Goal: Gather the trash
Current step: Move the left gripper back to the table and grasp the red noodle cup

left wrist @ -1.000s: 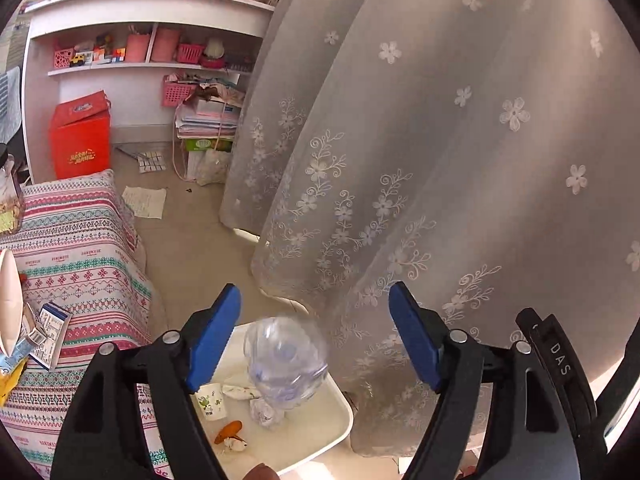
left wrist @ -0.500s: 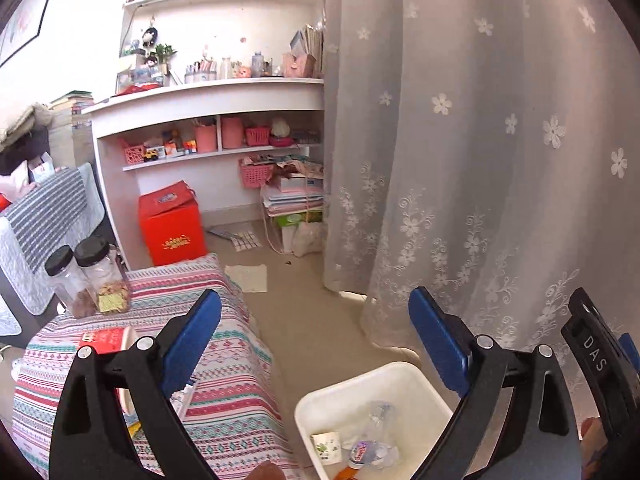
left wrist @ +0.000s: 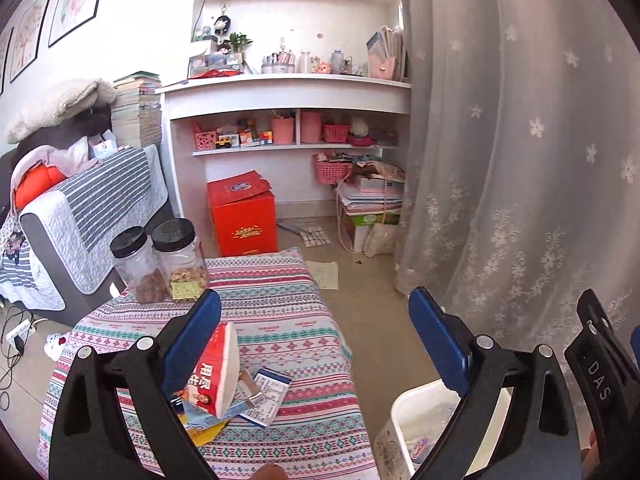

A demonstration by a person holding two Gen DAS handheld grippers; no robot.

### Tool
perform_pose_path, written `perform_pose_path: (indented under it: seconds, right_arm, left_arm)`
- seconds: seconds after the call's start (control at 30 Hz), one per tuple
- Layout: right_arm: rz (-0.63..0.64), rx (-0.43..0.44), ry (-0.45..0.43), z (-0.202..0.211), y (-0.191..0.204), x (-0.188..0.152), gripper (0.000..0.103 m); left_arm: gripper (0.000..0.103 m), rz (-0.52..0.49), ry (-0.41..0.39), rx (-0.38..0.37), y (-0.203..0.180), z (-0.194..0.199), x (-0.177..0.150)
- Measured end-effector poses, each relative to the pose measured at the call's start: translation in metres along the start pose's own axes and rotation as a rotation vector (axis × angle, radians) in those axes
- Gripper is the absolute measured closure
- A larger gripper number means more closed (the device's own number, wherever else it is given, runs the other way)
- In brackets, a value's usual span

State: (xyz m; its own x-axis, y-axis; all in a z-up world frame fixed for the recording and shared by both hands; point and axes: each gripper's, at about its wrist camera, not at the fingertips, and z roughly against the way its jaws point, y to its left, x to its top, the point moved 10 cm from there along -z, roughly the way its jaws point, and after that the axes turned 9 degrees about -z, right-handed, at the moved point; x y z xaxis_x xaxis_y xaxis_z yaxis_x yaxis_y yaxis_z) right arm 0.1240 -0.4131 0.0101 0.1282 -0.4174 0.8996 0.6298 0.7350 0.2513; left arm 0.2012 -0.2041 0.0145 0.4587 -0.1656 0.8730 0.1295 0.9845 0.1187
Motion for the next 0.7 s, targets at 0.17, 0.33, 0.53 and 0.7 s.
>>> perform_pose_path:
  seconds: [0.17, 0.33, 0.53, 0.7]
  right_arm:
    - [0.046, 0.067, 0.020, 0.011, 0.043, -0.017, 0.007]
    - [0.070, 0.120, 0.065, 0.016, 0.078, -0.035, 0.007]
    - [0.030, 0.175, 0.133, 0.017, 0.107, -0.050, 0.007]
    - [-0.004, 0.187, 0.177, 0.012, 0.116, -0.057, 0.007]
  left_arm:
    - [0.011, 0.025, 0.053, 0.057, 0.046, -0.012, -0.022]
    - [0.011, 0.048, 0.142, 0.116, 0.097, -0.033, -0.052]
    - [0.011, 0.059, 0.306, 0.070, 0.142, -0.073, -0.081]
    - [0.011, 0.068, 0.457, -0.098, 0.134, -0.108, -0.088]
